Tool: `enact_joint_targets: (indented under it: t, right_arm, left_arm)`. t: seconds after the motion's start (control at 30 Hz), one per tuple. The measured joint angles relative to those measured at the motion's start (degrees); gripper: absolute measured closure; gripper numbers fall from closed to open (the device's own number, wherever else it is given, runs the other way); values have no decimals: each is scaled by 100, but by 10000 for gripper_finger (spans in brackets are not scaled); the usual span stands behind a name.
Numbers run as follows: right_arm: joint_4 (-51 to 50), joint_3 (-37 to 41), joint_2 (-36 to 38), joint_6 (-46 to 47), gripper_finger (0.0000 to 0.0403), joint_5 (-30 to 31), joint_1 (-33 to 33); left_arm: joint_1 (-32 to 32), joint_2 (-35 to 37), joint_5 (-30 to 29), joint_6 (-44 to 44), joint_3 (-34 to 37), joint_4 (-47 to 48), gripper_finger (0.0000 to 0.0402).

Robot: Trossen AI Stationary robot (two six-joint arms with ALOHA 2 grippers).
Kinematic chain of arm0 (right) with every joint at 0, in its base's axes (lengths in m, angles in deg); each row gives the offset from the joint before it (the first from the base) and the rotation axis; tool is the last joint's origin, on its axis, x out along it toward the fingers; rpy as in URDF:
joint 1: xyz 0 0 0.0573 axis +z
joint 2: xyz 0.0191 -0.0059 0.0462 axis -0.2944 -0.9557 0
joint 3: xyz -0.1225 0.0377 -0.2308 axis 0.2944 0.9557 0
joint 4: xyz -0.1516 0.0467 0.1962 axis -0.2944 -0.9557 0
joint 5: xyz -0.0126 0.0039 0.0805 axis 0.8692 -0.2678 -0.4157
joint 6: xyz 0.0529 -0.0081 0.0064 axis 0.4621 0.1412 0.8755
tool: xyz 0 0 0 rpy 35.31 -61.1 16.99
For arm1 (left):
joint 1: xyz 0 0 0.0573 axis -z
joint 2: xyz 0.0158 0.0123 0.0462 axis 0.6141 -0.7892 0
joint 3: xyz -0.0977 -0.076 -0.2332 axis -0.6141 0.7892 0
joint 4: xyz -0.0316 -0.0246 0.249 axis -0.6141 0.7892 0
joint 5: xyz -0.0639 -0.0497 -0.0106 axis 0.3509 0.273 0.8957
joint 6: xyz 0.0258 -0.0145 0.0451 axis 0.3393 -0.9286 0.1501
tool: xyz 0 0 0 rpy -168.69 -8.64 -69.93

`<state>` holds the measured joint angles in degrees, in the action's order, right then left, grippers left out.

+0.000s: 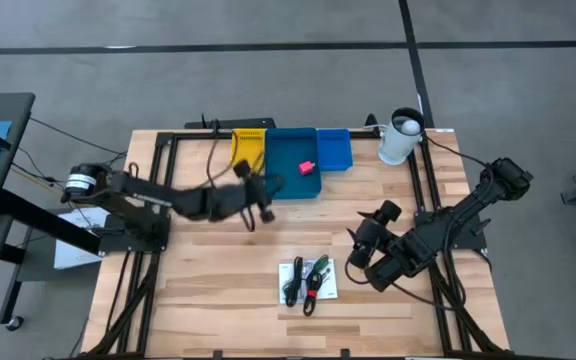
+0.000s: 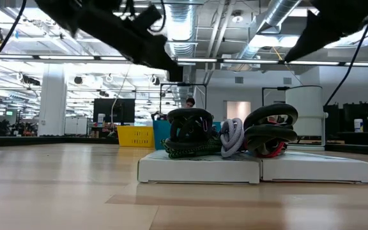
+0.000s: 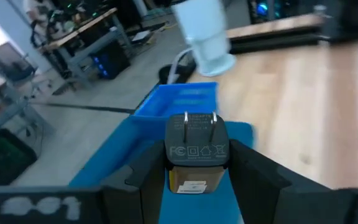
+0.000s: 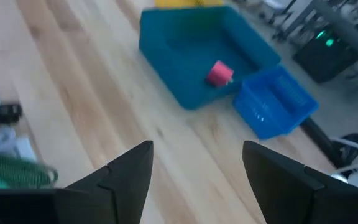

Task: Pick and place items into bin
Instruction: Put the black charger adapter into the dark blue bin

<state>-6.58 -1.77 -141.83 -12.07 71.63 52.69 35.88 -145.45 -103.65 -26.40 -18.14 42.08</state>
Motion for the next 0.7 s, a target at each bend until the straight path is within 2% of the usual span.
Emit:
enact_joint_targets:
  t: [0.23,0.47,0.53,0.7]
  right_arm:
    - [806,355,1,0,159,387,-9]
    - [1712,838,1,4,159,419,-9]
    - [1866,912,2,4,159,421,-9]
    - [2242,1071,0,4,159,421,-9]
  left_arm:
    - [-1468,-4,1616,-676,0,-211,258]
    - [-2180,-7,2777,-1110,0,-461,258]
    - [-2226,-7,2972,-1115,0,-584,257]
    - [-2222,-7,3004,-1040,0,-774,256]
